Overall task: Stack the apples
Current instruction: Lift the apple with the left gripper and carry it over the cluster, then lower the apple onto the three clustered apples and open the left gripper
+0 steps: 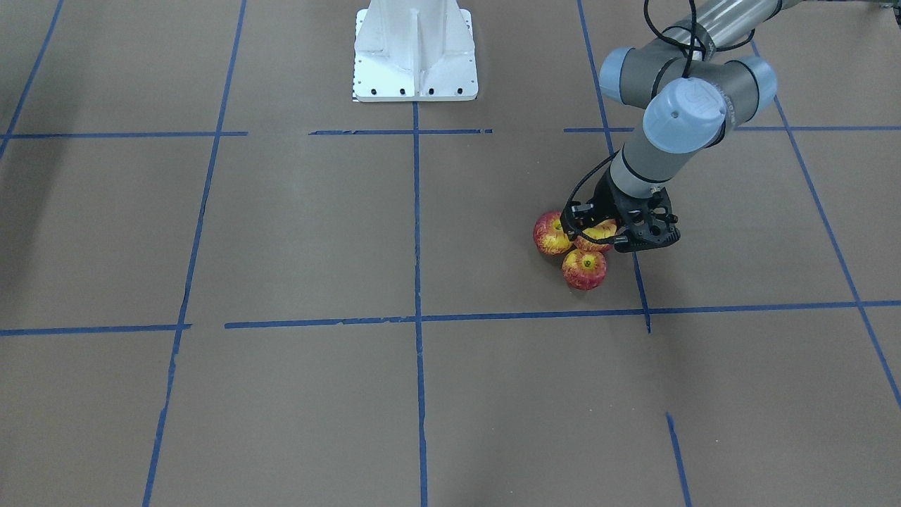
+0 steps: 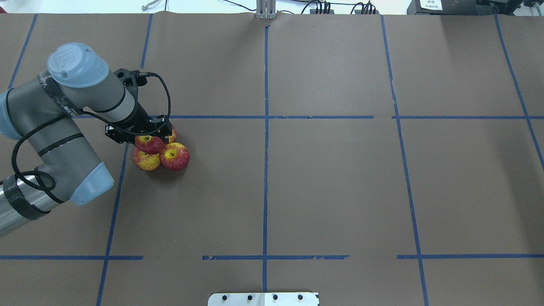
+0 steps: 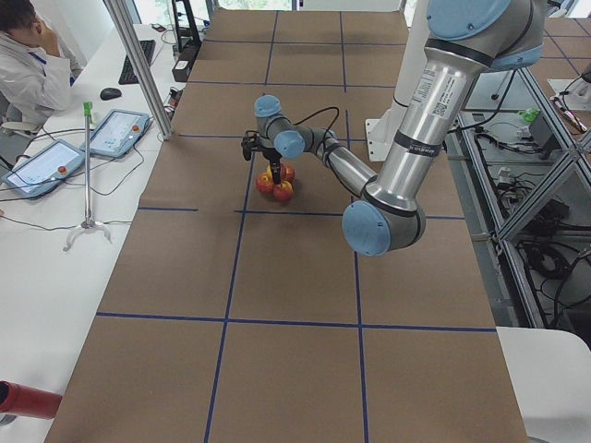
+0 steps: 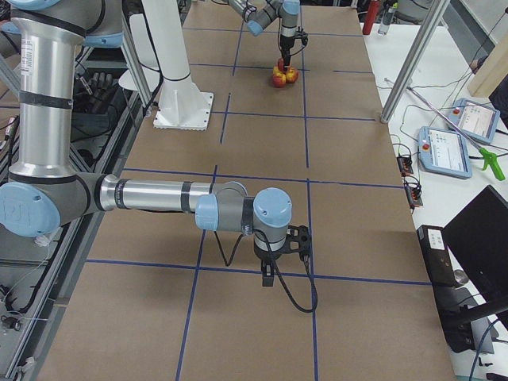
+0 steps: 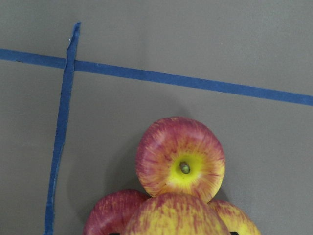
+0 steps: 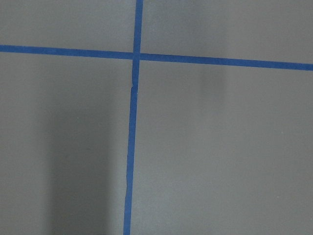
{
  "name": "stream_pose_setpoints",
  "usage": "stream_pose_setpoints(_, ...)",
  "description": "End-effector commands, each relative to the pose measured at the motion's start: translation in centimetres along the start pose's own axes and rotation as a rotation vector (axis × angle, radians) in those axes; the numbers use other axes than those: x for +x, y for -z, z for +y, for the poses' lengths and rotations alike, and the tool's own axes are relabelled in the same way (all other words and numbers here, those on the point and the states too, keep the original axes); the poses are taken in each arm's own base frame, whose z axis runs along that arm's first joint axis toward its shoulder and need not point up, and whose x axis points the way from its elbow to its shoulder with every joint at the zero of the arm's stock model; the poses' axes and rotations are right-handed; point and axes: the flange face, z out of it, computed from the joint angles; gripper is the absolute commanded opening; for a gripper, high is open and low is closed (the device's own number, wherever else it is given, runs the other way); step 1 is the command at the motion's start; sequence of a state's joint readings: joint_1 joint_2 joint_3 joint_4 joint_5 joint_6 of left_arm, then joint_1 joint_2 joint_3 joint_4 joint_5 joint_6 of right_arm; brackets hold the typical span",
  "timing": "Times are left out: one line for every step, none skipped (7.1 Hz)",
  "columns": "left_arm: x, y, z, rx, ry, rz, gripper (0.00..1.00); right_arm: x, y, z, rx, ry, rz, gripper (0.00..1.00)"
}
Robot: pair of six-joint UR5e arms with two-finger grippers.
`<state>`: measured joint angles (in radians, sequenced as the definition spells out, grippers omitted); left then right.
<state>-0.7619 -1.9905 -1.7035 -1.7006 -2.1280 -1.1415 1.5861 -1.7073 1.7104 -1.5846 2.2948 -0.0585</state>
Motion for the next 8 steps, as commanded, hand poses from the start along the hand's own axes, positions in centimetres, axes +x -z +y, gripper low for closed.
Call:
stream_pose_setpoints(0.35, -1.09, 0.93, -0.017, -0.01, -0.009, 0.0, 0.0, 0.0, 0.0, 0.0, 0.0, 0.0, 1.0)
stream_pose_setpoints(0.69, -0.82, 0.98, -0.016, -0.012, -0.002, 0.0, 0.0, 0.0, 0.0, 0.0, 0.001, 0.0, 1.0)
stream_pose_setpoints(0.78, -0.55, 1.12, -0.014, -0.017, 0.002, 0.0, 0.0, 0.0, 0.0, 0.0, 0.001, 0.0, 1.0)
stream_pose_setpoints(0.82, -0.61, 1.19, -0.015, -0.018, 0.002, 0.29, 0.0, 0.0, 0.0, 0.0, 0.001, 0.0, 1.0)
stream_pose_setpoints(0.87, -0.47, 1.17, -0.007, -0.022, 0.003, 0.99, 0.0, 0.0, 0.0, 0.0, 0.0, 0.0, 1.0)
stream_pose_setpoints(0.87, -0.4, 1.12, 0.002, -0.023, 0.0, 1.0, 0.0, 0.0, 0.0, 0.0, 0.001, 0.0, 1.0)
stream_pose_setpoints(0.87, -0.4, 1.12, 0.002, -0.023, 0.0, 1.0, 0.0, 0.0, 0.0, 0.0, 0.001, 0.0, 1.0)
stream_pose_setpoints(0.94, -0.28, 1.17, 0.003, -0.024, 0.003, 1.0, 0.0, 0.0, 0.0, 0.0, 0.001, 0.0, 1.0)
